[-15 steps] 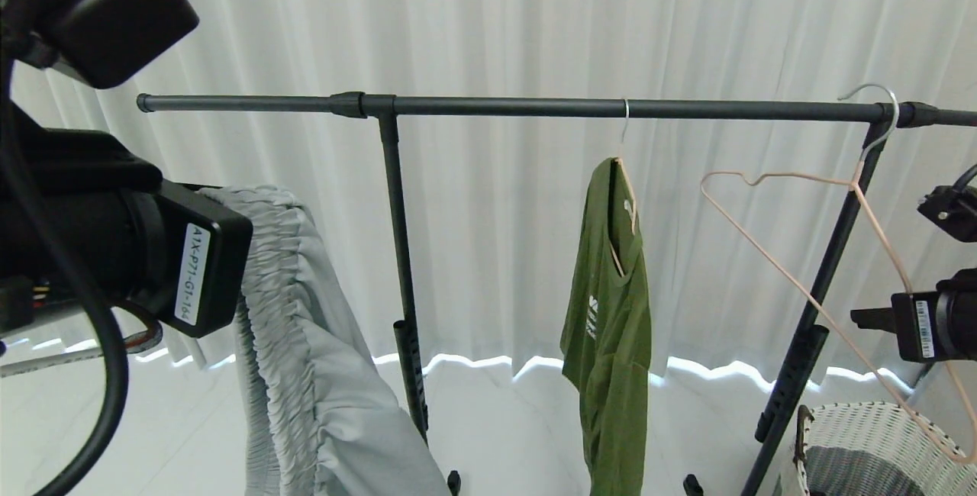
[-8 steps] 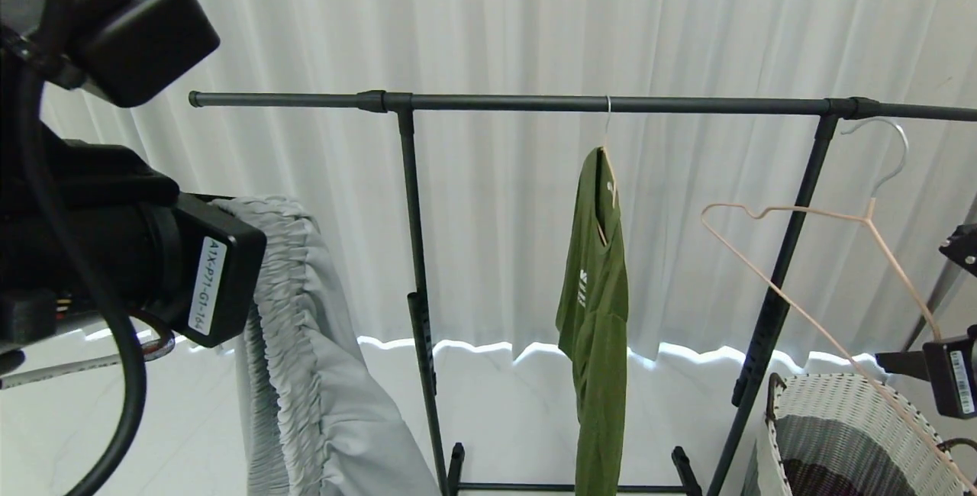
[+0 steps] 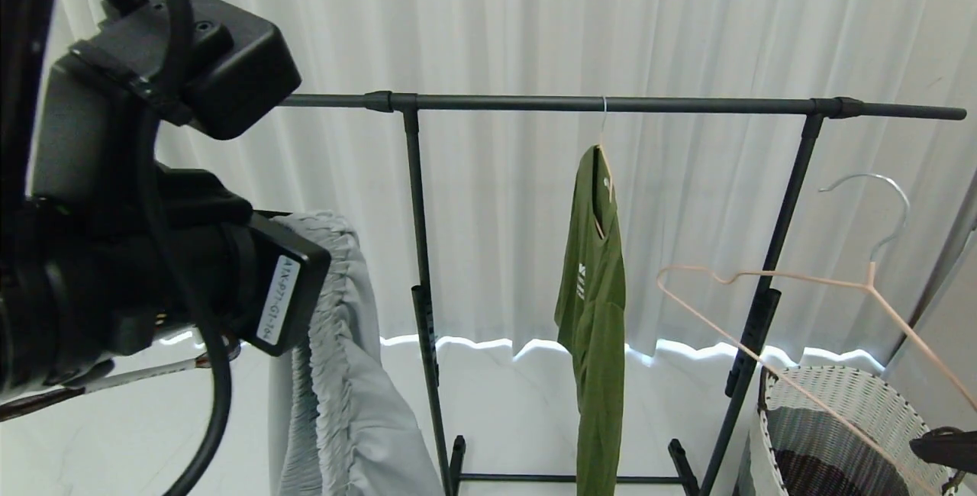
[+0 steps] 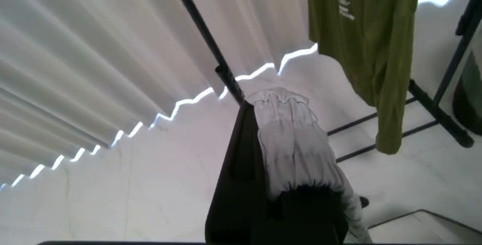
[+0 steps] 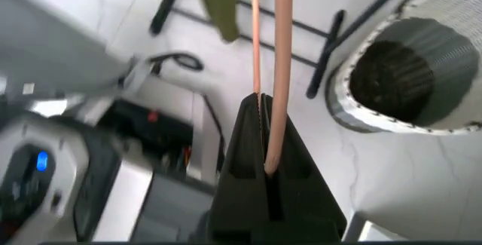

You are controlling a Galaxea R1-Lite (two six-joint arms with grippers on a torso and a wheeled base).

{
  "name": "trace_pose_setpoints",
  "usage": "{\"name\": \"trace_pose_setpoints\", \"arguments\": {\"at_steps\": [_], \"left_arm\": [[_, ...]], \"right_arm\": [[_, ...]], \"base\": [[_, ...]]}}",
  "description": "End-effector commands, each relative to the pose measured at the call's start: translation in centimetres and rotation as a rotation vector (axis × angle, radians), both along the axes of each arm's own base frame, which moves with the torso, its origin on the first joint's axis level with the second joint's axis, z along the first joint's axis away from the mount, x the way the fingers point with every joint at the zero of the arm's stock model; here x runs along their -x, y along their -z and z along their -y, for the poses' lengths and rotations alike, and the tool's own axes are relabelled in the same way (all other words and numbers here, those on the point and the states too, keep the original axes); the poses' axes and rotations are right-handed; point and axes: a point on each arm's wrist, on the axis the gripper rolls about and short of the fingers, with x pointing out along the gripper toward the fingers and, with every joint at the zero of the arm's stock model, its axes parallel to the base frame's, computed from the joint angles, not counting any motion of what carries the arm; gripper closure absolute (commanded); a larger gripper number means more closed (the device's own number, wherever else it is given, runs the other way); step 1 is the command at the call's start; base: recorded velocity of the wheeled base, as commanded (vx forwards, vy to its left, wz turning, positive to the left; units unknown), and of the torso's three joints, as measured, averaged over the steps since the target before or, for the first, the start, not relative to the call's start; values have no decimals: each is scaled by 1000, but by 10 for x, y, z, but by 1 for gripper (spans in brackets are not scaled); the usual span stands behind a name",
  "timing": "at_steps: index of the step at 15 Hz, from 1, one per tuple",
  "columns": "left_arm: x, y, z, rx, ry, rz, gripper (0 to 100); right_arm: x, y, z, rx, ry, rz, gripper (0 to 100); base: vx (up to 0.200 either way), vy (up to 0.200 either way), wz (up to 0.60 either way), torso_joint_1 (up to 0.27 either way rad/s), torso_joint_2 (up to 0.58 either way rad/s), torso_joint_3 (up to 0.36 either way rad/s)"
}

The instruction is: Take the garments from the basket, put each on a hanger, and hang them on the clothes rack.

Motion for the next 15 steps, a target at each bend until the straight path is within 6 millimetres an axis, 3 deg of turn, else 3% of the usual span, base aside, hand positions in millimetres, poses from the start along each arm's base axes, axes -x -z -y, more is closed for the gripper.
{"name": "trace_pose_setpoints", "arguments": {"at_steps": [1,5,7,11,15], "left_arm": [[-18,13,23,-18,-8,-12,100],[-44,37,53,-22,-115,-42,100],[-52,44,56,-18,-144,-60,100],[-69,53,52,3,-226,-86,100],[-72,48,53,77,-256,-81,100]], "right_arm": [[13,-3,-1,-19,-68,29,100],[43,-4,-6,-113,-315,36,100],[50,-5,-8,-153,-417,35,100],[52,-5,-16,-183,-563,3,100],[40,-5,-30,-185,-604,-4,100]], "base": [[0,0,0,0,0,0],[0,0,0,0,0,0],[0,0,0,0,0,0],[0,0,0,0,0,0],[0,0,0,0,0,0]]}}
